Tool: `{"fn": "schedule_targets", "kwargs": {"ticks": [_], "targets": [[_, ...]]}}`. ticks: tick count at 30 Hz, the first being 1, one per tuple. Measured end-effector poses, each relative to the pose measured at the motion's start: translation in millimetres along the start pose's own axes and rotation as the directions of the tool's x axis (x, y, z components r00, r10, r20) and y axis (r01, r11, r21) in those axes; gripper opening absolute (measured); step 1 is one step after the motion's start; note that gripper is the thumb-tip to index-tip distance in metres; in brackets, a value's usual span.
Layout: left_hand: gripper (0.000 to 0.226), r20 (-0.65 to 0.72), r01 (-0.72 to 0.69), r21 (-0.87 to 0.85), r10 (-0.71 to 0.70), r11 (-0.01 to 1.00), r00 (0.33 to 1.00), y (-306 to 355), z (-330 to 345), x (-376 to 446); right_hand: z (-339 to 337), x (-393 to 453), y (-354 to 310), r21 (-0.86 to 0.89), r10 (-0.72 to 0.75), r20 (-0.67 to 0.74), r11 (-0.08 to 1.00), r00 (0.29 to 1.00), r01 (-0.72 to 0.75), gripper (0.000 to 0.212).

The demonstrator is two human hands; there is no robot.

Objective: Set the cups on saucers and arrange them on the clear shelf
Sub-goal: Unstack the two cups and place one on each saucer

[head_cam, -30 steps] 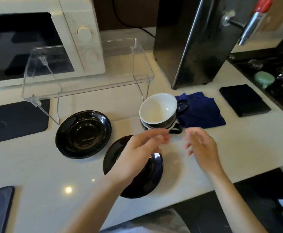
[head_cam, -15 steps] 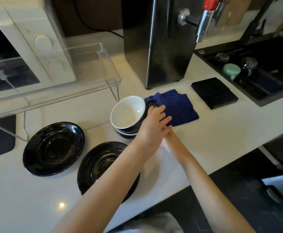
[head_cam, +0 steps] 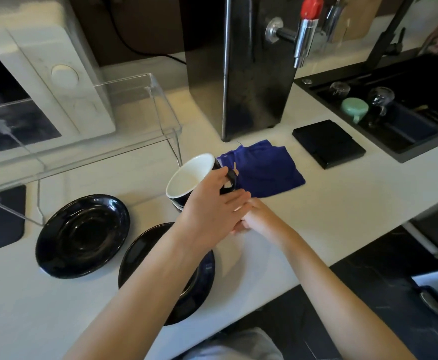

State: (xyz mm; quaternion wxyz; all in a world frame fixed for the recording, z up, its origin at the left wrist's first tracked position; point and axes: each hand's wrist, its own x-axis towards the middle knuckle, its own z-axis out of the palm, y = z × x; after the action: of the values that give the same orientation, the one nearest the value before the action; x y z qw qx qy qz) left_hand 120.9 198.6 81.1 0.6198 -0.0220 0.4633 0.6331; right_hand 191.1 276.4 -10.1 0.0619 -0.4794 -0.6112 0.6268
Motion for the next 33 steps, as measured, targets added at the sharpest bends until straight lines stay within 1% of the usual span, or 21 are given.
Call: {"fn": "schedule_targets", "kwargs": {"ticks": [1, 2, 3, 4, 5, 6, 9, 12, 15, 17, 21, 23, 27, 29, 33], "targets": [[0.043, 0.039, -0.005, 0.023, 0.004, 1.000, 0.999, 1.1, -5.9, -1.1, -1.3, 0.7, 1.5, 0.020, -0.016, 0.014, 1.000, 1.000, 0.016, 0.033], [0.046, 0.099, 0.000, 0.011, -0.001, 1.000, 0.995, 2.9, -9.5, -4.0, -0.5, -0.2, 0.6, 0.047, -0.050, 0.023, 0.998, 0.998, 0.049, 0.034], [0.045, 0.084, -0.004, 0.042, 0.001, 0.999, 0.996, 6.7, -12.7, -11.4, -1.2, -3.5, -1.1, 0.078, -0.065, 0.023, 0.995, 0.998, 0.063, 0.034], [0.040, 0.100, -0.009, 0.039, 0.005, 0.999, 0.995, 9.0, -19.4, -12.8, -1.8, -8.1, -2.7, 0.114, -0.088, 0.024, 0.990, 0.996, 0.084, 0.033], [0.034, 0.085, -0.023, 0.039, 0.020, 0.999, 0.996, 10.4, -24.1, -14.8, -2.8, -8.5, -0.7, 0.127, -0.115, 0.038, 0.986, 0.993, 0.109, 0.031], [0.028, 0.100, -0.042, 0.036, 0.038, 0.998, 0.994, 11.2, -30.0, -15.3, -4.3, -9.3, -0.4, 0.132, -0.131, 0.042, 0.983, 0.990, 0.125, 0.028], [0.026, 0.055, -0.070, 0.091, 0.065, 0.993, 0.996, 16.8, -45.0, -21.2, -1.7, -7.2, -1.7, 0.111, -0.161, 0.033, 0.981, 0.986, 0.156, 0.033], [0.032, -0.012, -0.093, 0.157, 0.096, 0.983, 0.995, 20.2, -61.6, -24.1, -1.5, -9.0, -3.1, 0.144, -0.187, 0.018, 0.973, 0.982, 0.183, 0.037], [0.029, -0.055, -0.156, 0.228, 0.172, 0.961, 0.984, 25.4, -82.0, -31.1, -0.3, -12.1, -2.2, 0.144, -0.206, 0.009, 0.969, 0.978, 0.203, 0.038], [0.034, -0.061, -0.209, 0.270, 0.233, 0.940, 0.970, 31.5, -99.4, -37.7, 2.9, -15.4, -1.9, 0.118, -0.215, -0.008, 0.970, 0.977, 0.214, 0.038], [0.044, -0.094, -0.293, 0.360, 0.346, 0.886, 0.933, 42.4, -137.8, -54.0, 12.5, -25.5, -5.4, 0.134, -0.252, -0.045, 0.957, 0.967, 0.256, 0.036], [0.047, -0.151, -0.322, 0.401, 0.408, 0.858, 0.900, 44.9, -154.3, -61.1, 16.9, -31.4, -7.2, 0.136, -0.278, -0.051, 0.950, 0.959, 0.282, 0.035], [0.034, -0.269, -0.357, 0.485, 0.525, 0.798, 0.808, 42.2, -181.8, -65.9, 27.6, -45.3, -7.5, 0.149, -0.321, -0.050, 0.934, 0.946, 0.324, 0.035], [0.031, -0.294, -0.363, 0.498, 0.547, 0.788, 0.784, 39.7, -192.3, -65.9, 34.7, -54.2, -5.9, 0.170, -0.325, -0.053, 0.929, 0.944, 0.329, 0.037], [0.032, -0.325, -0.355, 0.487, 0.544, 0.798, 0.774, 36.6, -206.4, -66.5, 45.1, -71.4, 5.2, 0.198, -0.306, -0.012, 0.932, 0.952, 0.302, 0.040]]}}
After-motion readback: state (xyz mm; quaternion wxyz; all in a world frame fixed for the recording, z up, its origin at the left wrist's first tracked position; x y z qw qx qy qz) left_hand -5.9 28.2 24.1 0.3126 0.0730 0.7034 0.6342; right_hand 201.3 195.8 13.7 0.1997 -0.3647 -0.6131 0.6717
